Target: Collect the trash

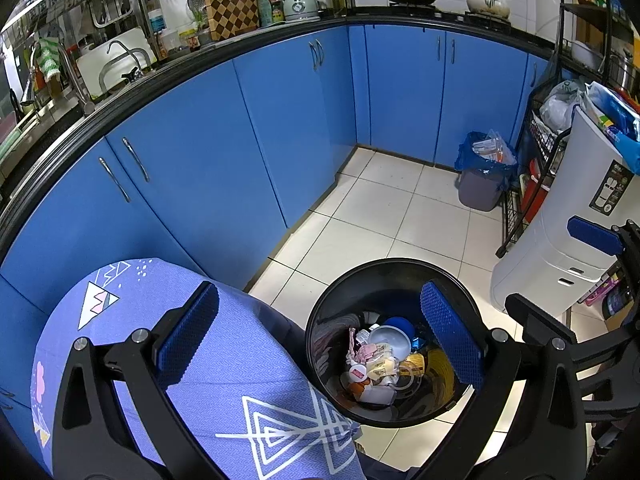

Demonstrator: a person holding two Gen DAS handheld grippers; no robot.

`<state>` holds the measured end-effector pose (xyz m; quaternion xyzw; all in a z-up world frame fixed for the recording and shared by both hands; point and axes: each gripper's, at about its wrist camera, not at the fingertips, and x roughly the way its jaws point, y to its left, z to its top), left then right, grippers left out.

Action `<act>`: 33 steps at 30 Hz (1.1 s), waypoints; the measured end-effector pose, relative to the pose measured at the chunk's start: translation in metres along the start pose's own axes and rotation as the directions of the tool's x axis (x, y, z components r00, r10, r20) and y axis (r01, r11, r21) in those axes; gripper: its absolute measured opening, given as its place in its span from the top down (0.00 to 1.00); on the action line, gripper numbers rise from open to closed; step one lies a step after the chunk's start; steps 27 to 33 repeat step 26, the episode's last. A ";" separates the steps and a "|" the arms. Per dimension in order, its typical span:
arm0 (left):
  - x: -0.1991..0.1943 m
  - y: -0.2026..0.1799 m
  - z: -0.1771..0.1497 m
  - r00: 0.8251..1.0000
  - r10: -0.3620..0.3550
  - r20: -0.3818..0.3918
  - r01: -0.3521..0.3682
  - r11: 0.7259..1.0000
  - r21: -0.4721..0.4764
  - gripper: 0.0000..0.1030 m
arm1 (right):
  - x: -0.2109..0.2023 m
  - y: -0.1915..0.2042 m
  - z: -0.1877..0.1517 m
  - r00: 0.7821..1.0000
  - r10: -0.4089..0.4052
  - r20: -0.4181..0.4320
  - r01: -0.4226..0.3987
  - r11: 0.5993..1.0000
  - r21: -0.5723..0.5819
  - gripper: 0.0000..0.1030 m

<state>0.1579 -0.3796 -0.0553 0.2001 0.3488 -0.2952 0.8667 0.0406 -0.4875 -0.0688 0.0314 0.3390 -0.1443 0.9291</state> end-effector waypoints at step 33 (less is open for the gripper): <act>-0.001 -0.001 -0.002 1.000 -0.013 -0.014 0.013 0.999 0.030 0.03 | 0.000 -0.004 -0.001 1.000 0.004 -0.003 -0.004 1.000 -0.008 0.07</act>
